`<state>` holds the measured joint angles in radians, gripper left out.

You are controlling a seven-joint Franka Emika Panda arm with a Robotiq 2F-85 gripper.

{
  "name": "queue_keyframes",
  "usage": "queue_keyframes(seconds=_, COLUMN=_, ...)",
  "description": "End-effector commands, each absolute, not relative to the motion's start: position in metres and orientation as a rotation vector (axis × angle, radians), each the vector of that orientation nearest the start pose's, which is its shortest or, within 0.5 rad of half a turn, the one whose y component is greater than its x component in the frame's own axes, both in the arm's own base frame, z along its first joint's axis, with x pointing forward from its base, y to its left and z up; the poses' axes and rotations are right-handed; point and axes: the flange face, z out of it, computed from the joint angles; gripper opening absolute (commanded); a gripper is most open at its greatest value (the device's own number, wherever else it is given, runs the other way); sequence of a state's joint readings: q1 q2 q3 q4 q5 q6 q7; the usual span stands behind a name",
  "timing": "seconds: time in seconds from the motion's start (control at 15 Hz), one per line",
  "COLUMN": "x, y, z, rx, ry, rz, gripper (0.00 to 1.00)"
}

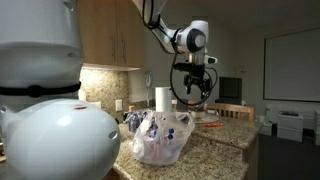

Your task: Put the water bottles into the plastic bag.

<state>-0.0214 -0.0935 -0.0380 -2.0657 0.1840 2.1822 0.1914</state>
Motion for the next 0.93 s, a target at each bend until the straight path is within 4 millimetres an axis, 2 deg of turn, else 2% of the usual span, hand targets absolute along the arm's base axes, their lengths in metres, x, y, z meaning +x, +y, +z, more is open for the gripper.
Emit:
queue_keyframes(seconds=0.0, x=0.513, y=-0.046, z=0.456, rx=-3.09, ry=0.521, rz=-0.227, gripper=1.0)
queue_keyframes(seconds=0.13, x=0.507, y=-0.051, z=0.433, rx=-3.167, ry=0.446, rz=-0.161, gripper=1.0)
queue_keyframes(seconds=0.27, x=0.501, y=-0.056, z=0.423, rx=-3.191, ry=0.394, rz=-0.182, gripper=1.0)
queue_keyframes(seconds=0.33, x=0.512, y=-0.052, z=0.428, rx=-3.16, ry=0.437, rz=-0.15, gripper=1.0)
queue_keyframes(seconds=0.87, x=0.512, y=-0.052, z=0.426, rx=-3.163, ry=0.432, rz=-0.147, gripper=1.0)
